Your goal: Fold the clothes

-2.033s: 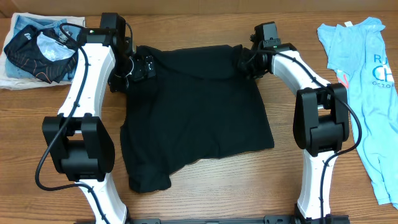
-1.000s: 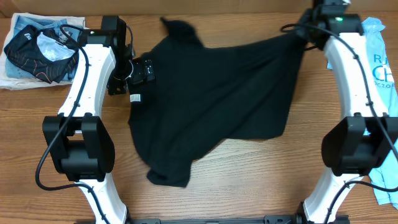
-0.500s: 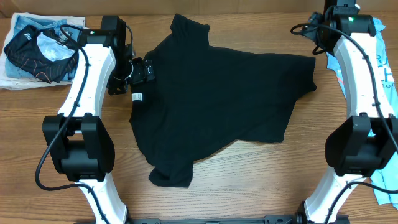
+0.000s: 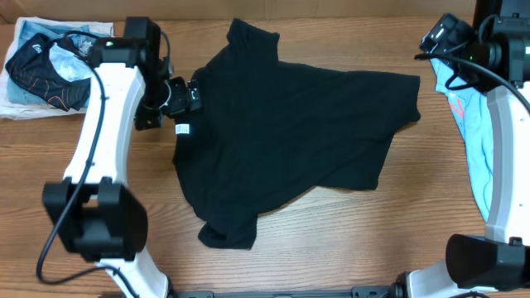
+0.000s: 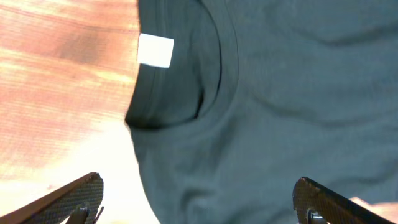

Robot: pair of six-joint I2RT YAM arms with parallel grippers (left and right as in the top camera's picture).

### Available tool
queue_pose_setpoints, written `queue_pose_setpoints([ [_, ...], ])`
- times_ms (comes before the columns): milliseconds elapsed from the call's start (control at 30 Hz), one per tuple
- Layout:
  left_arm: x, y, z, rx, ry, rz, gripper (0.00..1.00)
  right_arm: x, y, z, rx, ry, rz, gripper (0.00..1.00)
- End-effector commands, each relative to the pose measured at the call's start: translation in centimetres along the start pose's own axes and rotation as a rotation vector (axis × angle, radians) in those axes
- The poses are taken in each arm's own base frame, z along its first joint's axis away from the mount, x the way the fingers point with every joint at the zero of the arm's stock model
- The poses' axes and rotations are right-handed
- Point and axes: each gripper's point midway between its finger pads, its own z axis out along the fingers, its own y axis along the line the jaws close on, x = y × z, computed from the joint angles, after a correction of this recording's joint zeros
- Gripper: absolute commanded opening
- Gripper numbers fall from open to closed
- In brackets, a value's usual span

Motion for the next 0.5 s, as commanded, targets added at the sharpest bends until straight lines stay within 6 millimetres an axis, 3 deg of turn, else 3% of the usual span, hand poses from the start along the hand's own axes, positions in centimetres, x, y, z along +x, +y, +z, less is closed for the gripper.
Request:
queue_pose_setpoints([
  [0,0.8,0.0,-3.2,0.005,-0.047,-0.002,1.00,1.5,0.6,0.3,-0.039,0.082,0.001,1.00],
  [467,4.8,2.1,-4.2,-0.099,0.079,-0.066,0.99,6.6,-0.6,-1.4,-0.030,0.302,-0.011,1.00],
])
